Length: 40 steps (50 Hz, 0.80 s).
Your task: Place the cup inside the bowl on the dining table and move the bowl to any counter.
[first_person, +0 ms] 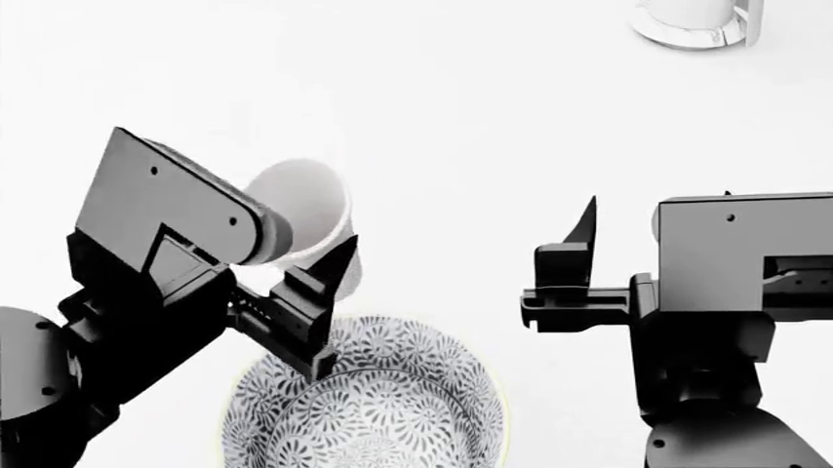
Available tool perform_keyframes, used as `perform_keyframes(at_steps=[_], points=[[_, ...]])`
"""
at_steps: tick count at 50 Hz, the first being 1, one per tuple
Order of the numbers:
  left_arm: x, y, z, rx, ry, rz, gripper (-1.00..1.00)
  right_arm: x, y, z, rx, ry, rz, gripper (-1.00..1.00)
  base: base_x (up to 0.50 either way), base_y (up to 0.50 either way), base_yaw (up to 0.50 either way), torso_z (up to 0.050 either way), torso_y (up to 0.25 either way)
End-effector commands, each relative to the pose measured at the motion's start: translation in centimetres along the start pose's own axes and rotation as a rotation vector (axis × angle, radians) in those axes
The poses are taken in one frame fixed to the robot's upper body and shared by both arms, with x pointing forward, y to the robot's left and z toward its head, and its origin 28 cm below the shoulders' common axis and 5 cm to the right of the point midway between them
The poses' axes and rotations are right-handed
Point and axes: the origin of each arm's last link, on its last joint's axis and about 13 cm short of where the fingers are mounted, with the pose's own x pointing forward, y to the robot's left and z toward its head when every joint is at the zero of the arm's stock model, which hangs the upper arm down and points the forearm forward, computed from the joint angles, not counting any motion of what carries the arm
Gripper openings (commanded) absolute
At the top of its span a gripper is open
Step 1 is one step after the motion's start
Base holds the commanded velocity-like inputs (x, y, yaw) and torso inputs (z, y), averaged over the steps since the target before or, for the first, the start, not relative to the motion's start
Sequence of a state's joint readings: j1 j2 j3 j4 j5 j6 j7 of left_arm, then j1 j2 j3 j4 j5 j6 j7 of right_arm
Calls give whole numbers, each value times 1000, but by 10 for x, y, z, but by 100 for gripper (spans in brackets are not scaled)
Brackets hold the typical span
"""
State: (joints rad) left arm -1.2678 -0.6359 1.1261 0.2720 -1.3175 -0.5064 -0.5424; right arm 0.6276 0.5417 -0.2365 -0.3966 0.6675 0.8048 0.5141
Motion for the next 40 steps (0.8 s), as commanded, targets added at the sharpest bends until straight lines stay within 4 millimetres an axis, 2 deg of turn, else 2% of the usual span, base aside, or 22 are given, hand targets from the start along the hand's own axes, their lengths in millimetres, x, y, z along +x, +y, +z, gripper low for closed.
perform_keyframes(at_steps=[1,4,21,32,40], points=[[-41,-20,-11,7,37,-113,-100,-1,2,2,-8,-2,1,100,0,0,0,0,0],[-37,-20,-12,28,79,-169,-100,0,3,1,-12,1,5,100,0,0,0,0,0],[-19,-19,-33,-3,153,-190,-100,1,4,-1,-15,14,11,100,0,0,0,0,0],[-13,-26,-44,-22,183,-228,-100,1,4,-3,-19,31,19,100,0,0,0,0,0],[-15,-27,-44,-32,193,-239,-100,1,4,-4,-19,38,33,100,0,0,0,0,0]])
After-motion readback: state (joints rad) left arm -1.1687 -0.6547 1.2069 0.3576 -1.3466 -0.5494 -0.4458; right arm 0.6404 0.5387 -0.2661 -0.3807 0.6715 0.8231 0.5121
